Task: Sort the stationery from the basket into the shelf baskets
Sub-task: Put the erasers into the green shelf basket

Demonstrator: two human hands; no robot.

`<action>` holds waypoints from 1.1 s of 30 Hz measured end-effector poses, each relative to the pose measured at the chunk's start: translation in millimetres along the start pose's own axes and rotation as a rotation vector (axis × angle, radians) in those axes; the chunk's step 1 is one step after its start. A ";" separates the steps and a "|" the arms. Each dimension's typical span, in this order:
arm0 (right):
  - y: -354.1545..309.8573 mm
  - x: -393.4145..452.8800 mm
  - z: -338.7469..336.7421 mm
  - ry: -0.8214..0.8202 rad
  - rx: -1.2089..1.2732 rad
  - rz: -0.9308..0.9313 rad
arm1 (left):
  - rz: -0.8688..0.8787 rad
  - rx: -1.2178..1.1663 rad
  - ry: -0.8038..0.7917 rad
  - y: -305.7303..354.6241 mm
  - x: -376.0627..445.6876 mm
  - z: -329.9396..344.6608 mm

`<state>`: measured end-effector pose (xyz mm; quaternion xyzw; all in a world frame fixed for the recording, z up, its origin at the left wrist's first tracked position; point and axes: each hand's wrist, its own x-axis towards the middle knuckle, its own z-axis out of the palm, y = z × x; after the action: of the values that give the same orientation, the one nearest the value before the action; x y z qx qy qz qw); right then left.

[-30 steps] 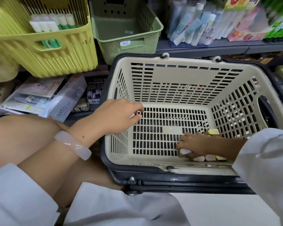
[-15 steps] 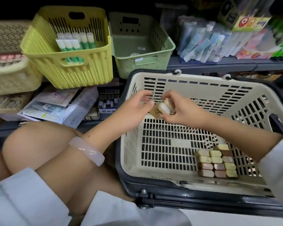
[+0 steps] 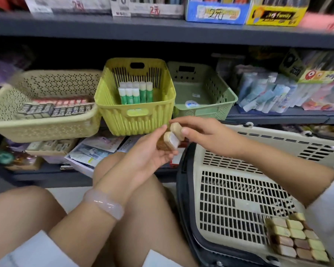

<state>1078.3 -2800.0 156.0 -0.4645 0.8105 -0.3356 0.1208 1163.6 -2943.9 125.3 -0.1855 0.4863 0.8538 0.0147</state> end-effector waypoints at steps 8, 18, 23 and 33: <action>56.9 52.6 -7.8 0.181 -0.615 0.307 | 0.040 -0.048 0.048 26.0 5.4 -32.0; 68.3 54.2 -13.0 0.213 -0.884 0.287 | 0.025 -0.075 0.065 34.8 15.6 -46.4; 61.0 52.4 -12.3 0.198 -0.942 0.242 | 0.018 -0.072 0.033 33.9 16.3 -48.7; 72.7 63.7 -0.9 0.329 -0.871 0.048 | -0.066 0.018 -0.122 34.2 33.9 -53.6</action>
<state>994.7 -2827.8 116.4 -0.3935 0.8950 -0.0306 -0.2079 1141.2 -3012.0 117.8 -0.1491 0.4858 0.8580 0.0743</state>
